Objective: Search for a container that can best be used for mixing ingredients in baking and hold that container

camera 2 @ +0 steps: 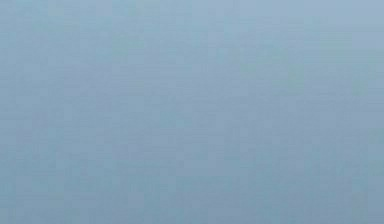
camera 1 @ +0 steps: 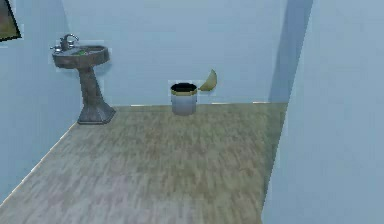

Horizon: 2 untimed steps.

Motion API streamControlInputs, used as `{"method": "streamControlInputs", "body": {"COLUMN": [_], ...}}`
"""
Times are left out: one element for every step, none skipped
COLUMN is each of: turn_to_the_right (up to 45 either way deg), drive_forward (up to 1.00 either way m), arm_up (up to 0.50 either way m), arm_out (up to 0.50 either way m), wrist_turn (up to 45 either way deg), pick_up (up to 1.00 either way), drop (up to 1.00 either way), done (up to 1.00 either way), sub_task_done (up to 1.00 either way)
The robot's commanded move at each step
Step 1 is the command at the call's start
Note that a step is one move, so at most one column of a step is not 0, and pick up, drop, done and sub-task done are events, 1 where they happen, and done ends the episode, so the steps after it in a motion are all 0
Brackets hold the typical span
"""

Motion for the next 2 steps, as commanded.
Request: {"method": "streamControlInputs", "body": {"turn_to_the_right": [-3.0, 0.0], "drive_forward": [0.00, 1.00], "arm_up": [0.00, 0.00], "arm_out": [0.00, 0.00], "wrist_turn": [0.0, 0.0], "pick_up": [0.00, 0.00], "drop": [0.00, 0.00], "done": [0.00, 0.00], "sub_task_done": [0.00, 0.00]}}
